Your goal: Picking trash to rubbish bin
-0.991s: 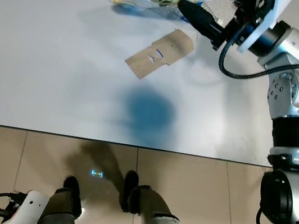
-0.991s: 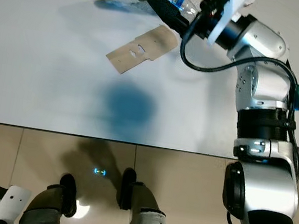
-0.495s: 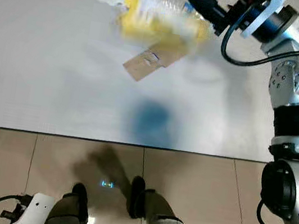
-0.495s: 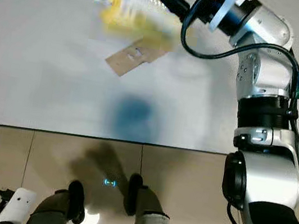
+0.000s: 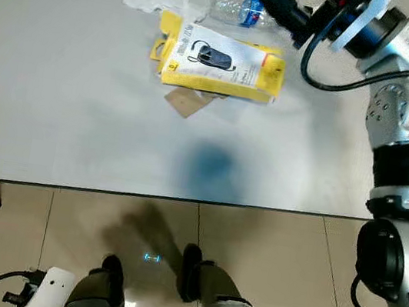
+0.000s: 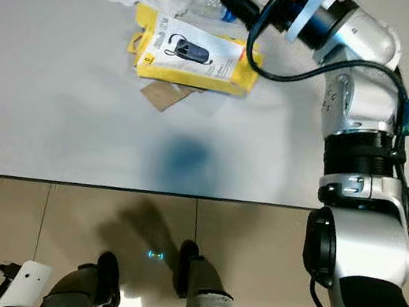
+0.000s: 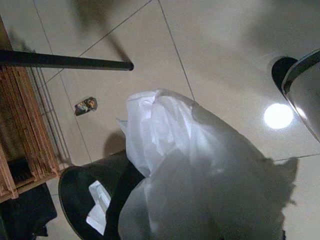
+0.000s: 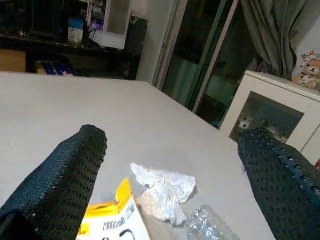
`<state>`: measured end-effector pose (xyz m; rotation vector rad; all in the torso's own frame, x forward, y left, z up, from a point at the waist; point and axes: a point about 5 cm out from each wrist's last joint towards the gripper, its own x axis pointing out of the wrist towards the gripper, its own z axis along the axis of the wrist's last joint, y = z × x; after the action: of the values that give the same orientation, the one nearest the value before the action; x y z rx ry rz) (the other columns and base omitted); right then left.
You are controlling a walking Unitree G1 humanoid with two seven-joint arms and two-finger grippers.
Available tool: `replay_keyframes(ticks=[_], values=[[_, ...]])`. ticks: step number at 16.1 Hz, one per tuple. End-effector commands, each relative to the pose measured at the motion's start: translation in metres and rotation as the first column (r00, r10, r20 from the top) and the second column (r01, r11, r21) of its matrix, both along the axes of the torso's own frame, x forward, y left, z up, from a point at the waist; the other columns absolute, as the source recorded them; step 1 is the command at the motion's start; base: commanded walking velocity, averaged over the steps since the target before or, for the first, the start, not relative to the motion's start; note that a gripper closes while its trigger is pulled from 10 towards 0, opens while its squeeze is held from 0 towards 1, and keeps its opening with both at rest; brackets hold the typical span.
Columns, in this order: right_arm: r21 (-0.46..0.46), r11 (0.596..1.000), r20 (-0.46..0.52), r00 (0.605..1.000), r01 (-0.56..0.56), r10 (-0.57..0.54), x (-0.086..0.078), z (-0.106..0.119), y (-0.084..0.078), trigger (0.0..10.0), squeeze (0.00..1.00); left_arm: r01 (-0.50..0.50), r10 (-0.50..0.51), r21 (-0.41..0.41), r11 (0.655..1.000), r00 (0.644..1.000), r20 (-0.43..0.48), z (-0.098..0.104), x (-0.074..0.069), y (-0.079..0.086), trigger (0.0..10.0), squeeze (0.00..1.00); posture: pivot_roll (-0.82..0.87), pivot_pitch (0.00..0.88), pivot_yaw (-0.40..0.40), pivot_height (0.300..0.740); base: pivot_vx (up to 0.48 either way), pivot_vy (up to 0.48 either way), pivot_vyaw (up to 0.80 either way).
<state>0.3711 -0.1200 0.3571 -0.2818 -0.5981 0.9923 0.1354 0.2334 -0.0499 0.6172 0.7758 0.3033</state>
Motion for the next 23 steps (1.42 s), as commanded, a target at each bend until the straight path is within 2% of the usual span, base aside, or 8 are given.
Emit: replay_keyframes(ticks=[1,3,6,11,19,20,22,23], values=[[-0.02,1.0,-0.008,1.0,0.003,-0.004,0.001,-0.009,-0.002,10.0,0.0,0.106,-0.091,-0.093,0.99,0.984,0.154,0.013,0.043,-0.04,10.0,0.0,-0.02,0.256,-0.296,0.74,0.0,0.0,0.0],[-0.117,0.988,-0.106,0.99,-0.104,0.092,0.0,-0.038,0.006,10.0,0.0,0.107,-0.093,-0.103,0.989,0.986,0.14,0.01,0.036,-0.04,10.0,0.0,-0.03,0.278,-0.304,0.74,0.0,0.0,0.0],[-0.221,0.958,-0.213,0.967,-0.186,0.139,-0.001,-0.075,0.008,10.0,0.0,0.108,-0.093,-0.106,0.989,0.987,0.135,0.009,0.032,-0.04,10.0,0.0,-0.03,0.293,-0.31,0.74,0.0,0.0,0.0],[-0.255,0.933,-0.293,0.94,-0.254,0.176,-0.003,-0.098,0.012,10.0,0.0,0.112,-0.098,-0.108,0.988,0.986,0.132,0.008,0.028,-0.041,10.0,0.0,-0.03,0.303,-0.313,0.74,0.0,0.0,0.0],[-0.257,0.939,-0.311,0.939,-0.231,0.146,0.002,-0.107,0.014,10.0,0.0,0.113,-0.098,-0.108,0.988,0.985,0.139,0.009,0.026,-0.043,10.0,0.0,-0.02,0.31,-0.319,0.74,0.0,0.0,0.0],[-0.23,0.961,-0.275,0.957,-0.156,0.089,0.008,-0.099,0.014,10.0,0.0,0.11,-0.094,-0.105,0.988,0.985,0.147,0.01,0.027,-0.043,10.0,0.0,-0.02,0.309,-0.317,0.74,0.0,0.0,0.0],[-0.207,0.977,-0.246,0.969,-0.049,-0.004,0.016,-0.091,0.012,10.0,0.0,0.112,-0.096,-0.105,0.988,0.984,0.147,0.01,0.027,-0.043,10.0,0.0,-0.02,0.304,-0.316,0.74,0.0,0.0,0.0],[-0.194,0.98,-0.247,0.969,-0.033,-0.017,0.018,-0.09,0.011,10.0,0.0,0.113,-0.096,-0.105,0.988,0.984,0.147,0.01,0.028,-0.043,10.0,0.0,-0.02,0.303,-0.316,0.74,0.0,0.0,0.0]])
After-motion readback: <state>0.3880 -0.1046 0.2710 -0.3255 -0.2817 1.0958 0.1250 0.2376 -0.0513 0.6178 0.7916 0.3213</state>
